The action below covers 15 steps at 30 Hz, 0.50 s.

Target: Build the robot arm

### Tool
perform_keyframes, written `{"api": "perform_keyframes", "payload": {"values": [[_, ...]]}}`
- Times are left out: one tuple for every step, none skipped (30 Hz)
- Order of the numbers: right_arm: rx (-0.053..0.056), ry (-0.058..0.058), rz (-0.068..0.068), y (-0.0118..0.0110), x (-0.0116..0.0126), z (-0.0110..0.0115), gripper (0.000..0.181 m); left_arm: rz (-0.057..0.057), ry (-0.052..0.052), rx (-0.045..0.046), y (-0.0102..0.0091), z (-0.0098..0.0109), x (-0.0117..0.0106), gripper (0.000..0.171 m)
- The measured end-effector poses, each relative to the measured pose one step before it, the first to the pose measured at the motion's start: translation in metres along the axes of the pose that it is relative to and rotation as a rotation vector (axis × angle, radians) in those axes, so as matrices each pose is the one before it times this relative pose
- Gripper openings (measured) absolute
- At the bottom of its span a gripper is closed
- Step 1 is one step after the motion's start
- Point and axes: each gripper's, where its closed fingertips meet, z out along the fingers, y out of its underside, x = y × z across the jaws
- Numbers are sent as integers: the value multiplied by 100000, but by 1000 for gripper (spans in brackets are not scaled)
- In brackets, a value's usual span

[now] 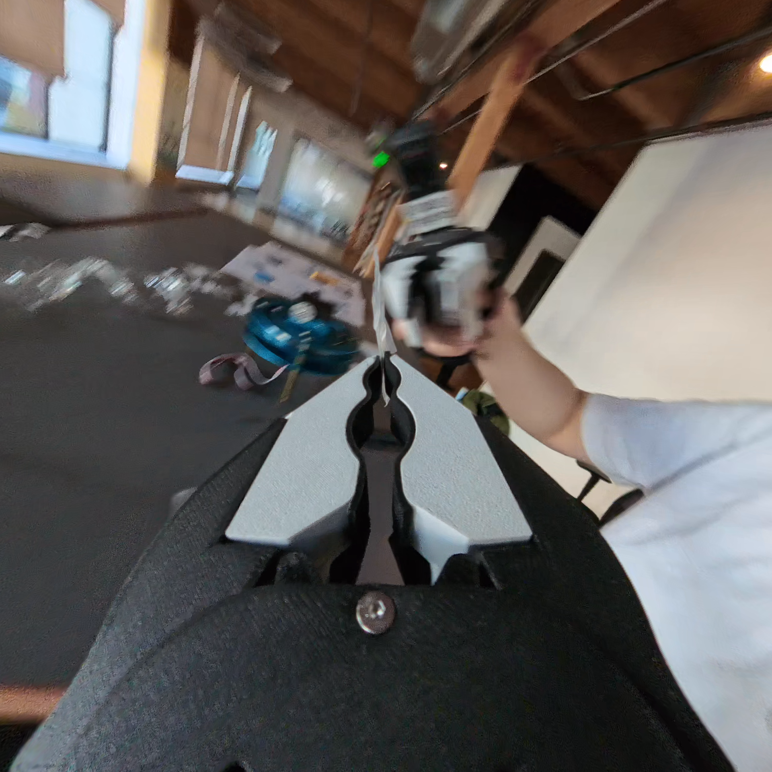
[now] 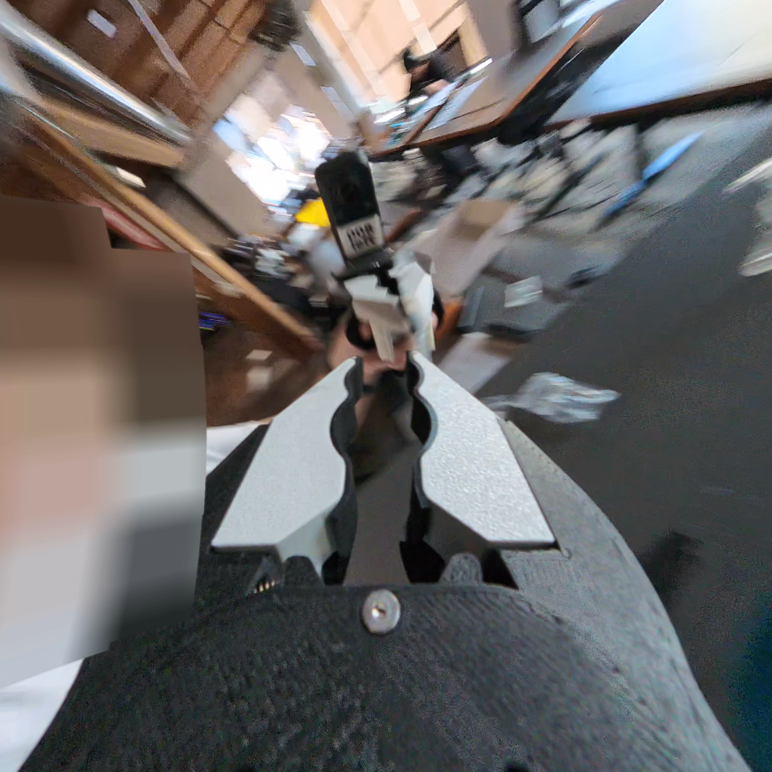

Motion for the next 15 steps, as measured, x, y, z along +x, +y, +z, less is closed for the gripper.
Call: {"api": "perform_keyframes", "payload": {"values": [[1036,12161,-13113,58,684,-1134,26,-6581,-8749,-5607,-121,188,-3047,0],[1674,9161,-10448,308,349,-978,28,-7549,-8689,-7608,157,418,-3085,0],[2737,5840,-6025,469,23,-730,28,-8312,-7078,-9004,335,644,-2729,0],[2853,2464,-1811,667,-266,-439,27,-9753,-5487,-6721,130,717,-2249,0],[2074,-446,644,902,-502,-167,26,-10376,-2242,-2581,-218,753,-1468,0],[935,-1735,1076,1075,-519,31,25,-8559,134,-947,-277,737,-849,0],[75,-1268,-43,1130,-346,184,25,-6144,-1131,-2487,12,707,-860,0],[-1240,-658,-1134,1164,-171,309,25,-3623,-4242,-3644,233,620,-1170,0],[-2126,494,-1925,1095,26,405,25,-836,-5372,-3335,268,515,-1111,0],[-2496,992,-2918,986,93,500,25,419,-4371,-2044,163,385,-777,0],[-3028,1424,-3366,898,148,648,26,363,-3105,-555,23,231,-463,0],[-4061,972,-3725,903,47,814,28,43,-1976,427,-82,96,-240,1],[-5246,-6,-4053,936,-128,947,30,-322,-950,1014,-157,-13,-60,17],[-5694,283,-4194,844,-128,1007,32,-367,-333,977,-130,-102,27,33],[-5179,698,-4708,614,-137,974,32,140,-110,830,-20,-216,86,39]]}}
